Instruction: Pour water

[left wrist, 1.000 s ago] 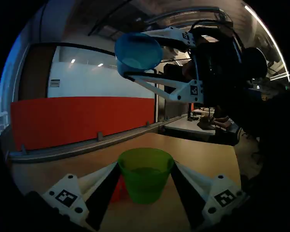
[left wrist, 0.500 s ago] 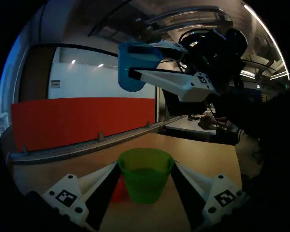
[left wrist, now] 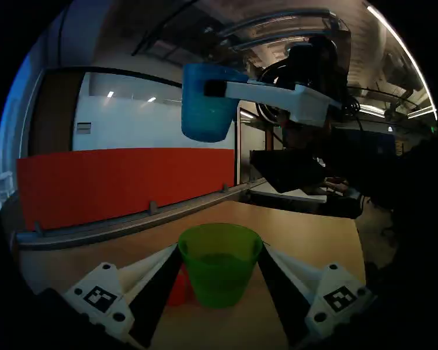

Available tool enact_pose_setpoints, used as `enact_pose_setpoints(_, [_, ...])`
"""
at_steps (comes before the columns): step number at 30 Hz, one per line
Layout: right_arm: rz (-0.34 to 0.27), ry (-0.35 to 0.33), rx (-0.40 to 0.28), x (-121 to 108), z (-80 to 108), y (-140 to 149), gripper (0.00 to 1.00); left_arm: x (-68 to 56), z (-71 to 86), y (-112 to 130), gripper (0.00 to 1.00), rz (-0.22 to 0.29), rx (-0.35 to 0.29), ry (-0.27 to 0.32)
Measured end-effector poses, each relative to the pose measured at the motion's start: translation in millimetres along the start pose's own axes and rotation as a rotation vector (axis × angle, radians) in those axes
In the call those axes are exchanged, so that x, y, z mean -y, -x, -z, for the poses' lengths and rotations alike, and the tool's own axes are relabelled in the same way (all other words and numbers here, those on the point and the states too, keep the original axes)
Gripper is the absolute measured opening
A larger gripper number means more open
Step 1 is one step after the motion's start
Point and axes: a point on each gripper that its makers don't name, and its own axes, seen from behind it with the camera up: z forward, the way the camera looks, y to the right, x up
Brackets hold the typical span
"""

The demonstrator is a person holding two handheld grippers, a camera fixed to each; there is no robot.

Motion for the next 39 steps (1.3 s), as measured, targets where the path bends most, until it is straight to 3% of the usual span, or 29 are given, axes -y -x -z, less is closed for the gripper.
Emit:
enact_pose_setpoints(5, [-0.172,-0.041,-0.016,12,-0.4,-5,0.90,-1.1,-0.6,-1,0.87,-0.007,-0.002,-0.001])
enact_pose_setpoints(9, [-0.257,-0.057,-0.037,13,0.4,-8,0.90,-2.1,0.1,-3,0.87,-0.010,-0.003,-0.002])
enact_pose_setpoints(15, [-0.269,-0.052,-0.021,14,2.1,-1,0.90,-1.1,1.1,-3,0.87,-0.008,-0.003,-0.006])
enact_pose_setpoints(22, [-0.278,-0.024,-0.015,7,10.2,5,0.90,8.3,4.4,0,0.87,-0.011,0.001,-0.033])
enact_pose_setpoints(39, [-0.317,0.093,0.026,-26,58.1,39,0.90,25.3,19.8,15,0.87,-0.005,0.024,-0.083])
